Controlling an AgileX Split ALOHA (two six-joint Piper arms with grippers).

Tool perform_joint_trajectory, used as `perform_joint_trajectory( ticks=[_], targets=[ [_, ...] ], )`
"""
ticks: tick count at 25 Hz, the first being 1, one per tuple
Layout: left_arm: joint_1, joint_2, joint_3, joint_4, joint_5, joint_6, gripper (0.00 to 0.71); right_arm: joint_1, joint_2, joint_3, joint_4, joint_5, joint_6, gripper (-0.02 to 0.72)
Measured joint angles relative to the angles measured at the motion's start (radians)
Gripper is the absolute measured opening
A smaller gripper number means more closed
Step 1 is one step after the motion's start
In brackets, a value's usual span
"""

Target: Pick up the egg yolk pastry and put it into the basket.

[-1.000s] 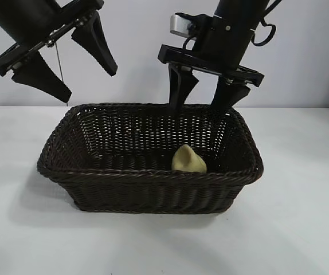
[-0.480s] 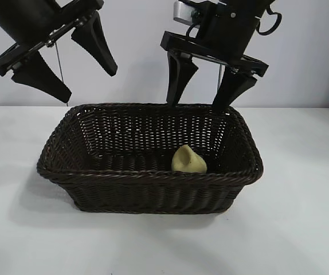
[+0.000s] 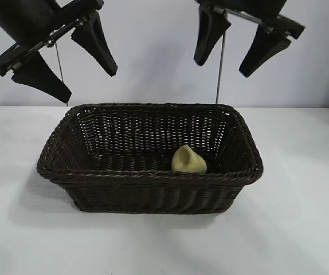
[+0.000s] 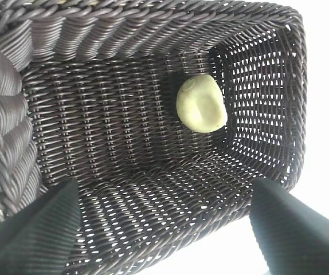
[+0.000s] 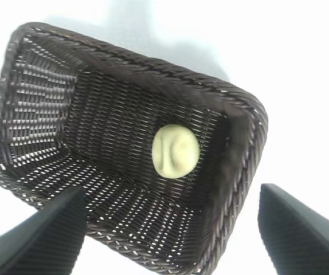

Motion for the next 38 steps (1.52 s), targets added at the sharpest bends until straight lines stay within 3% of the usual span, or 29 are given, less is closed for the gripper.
perform_joint_trajectory(
  ticks=[38],
  targets=[
    [0.0,0.0,0.0,0.0,-0.011,0.0,0.589,-0.007,-0.057,0.079,0.001,0.004,-0.004,0.591]
  ],
)
